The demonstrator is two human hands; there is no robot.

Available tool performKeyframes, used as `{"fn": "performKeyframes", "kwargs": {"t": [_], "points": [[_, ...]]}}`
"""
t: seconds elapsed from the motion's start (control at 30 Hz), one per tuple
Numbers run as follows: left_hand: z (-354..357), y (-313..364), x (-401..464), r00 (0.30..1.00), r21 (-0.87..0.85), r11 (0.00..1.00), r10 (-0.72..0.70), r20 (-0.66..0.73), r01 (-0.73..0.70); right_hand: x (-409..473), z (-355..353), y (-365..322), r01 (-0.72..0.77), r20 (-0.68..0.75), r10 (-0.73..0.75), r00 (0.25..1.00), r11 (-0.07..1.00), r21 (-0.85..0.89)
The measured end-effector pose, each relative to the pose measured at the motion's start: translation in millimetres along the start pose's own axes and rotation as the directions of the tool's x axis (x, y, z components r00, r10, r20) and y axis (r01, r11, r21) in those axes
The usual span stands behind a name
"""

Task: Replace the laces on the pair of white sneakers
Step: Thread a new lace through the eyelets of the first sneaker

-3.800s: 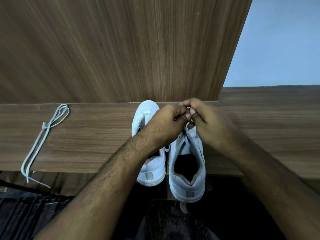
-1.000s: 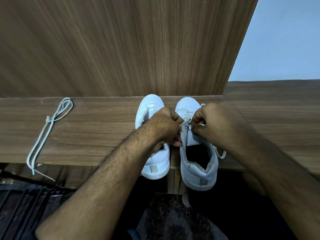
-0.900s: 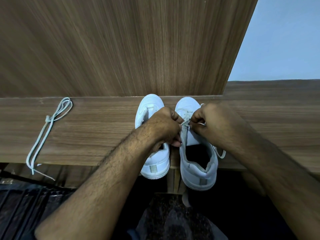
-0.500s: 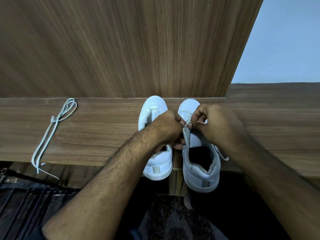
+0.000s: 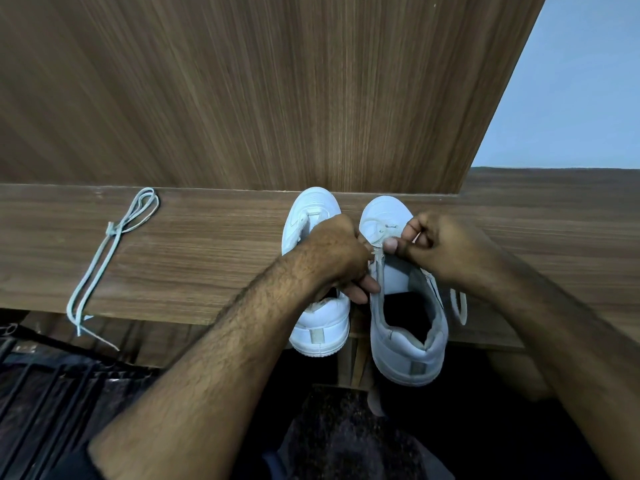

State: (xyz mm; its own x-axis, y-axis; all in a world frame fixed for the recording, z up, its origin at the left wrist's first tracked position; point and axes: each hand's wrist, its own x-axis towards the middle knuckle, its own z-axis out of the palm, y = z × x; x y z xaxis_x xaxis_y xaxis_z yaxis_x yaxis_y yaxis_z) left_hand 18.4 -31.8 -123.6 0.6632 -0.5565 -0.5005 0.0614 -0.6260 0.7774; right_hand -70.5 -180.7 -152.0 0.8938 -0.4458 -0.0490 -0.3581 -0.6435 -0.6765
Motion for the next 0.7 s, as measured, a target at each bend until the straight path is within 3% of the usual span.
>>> {"fn": "performKeyframes", "kwargs": {"t": [0.07,0.13,0.23,0.3,0.37,0.43,0.47,0.5,0.57,0.63,0.7], "points": [[-6.6,1.9,-3.6,0.997,-0.049,0.999,0.021,-0.072,-0.025,0.3,-3.7,4.9,-0.004,-0.008,0.003,1.000,1.000,-0.020],[-16.2,3.9,-4.1,0.972,-0.210,0.970,0.077,-0.222,-0.125,1.9,-7.5,9.8,0.016,-0.027,-0.016,1.000,0.999,-0.029],[-34.0,7.9,-2.0,0.886,-0.523,0.770,0.116,-0.449,-0.366,6.6,-9.9,16.3,0.031,-0.070,-0.030,0.997,0.999,0.020],[-40.8,8.4,-3.4,0.873,-0.652,0.622,0.109,-0.475,-0.433,6.4,-10.4,15.3,0.039,-0.088,-0.039,0.995,0.999,0.008],[-40.8,9.1,-4.7,0.902,-0.689,0.614,0.092,-0.422,-0.385,4.0,-11.1,12.0,0.055,-0.114,-0.058,0.992,0.998,-0.030],[-33.1,8.9,-7.1,0.927,-0.472,0.829,0.136,-0.350,-0.300,1.1,-11.6,7.7,0.074,-0.136,-0.083,0.987,0.995,-0.071],[-28.5,7.5,-8.6,0.938,-0.232,0.941,0.172,-0.301,-0.248,0.7,-11.4,6.5,0.087,-0.138,-0.098,0.986,0.993,-0.082],[-25.0,5.2,-10.0,0.952,0.065,0.979,0.202,-0.229,-0.193,0.5,-10.4,5.0,0.105,-0.127,-0.113,0.985,0.992,-0.069],[-17.4,-0.5,-13.4,0.983,0.525,0.839,0.181,-0.022,-0.143,1.1,-7.5,2.9,0.138,-0.084,-0.137,0.987,0.990,0.007],[-13.0,-4.1,-12.1,0.979,0.614,0.767,0.199,0.050,-0.187,2.5,-5.2,2.1,0.161,-0.064,-0.157,0.986,0.985,0.059],[-13.6,-2.8,-11.8,0.955,0.499,0.831,0.297,-0.025,-0.245,3.8,-3.2,2.3,0.179,-0.059,-0.174,0.983,0.981,0.076]]}}
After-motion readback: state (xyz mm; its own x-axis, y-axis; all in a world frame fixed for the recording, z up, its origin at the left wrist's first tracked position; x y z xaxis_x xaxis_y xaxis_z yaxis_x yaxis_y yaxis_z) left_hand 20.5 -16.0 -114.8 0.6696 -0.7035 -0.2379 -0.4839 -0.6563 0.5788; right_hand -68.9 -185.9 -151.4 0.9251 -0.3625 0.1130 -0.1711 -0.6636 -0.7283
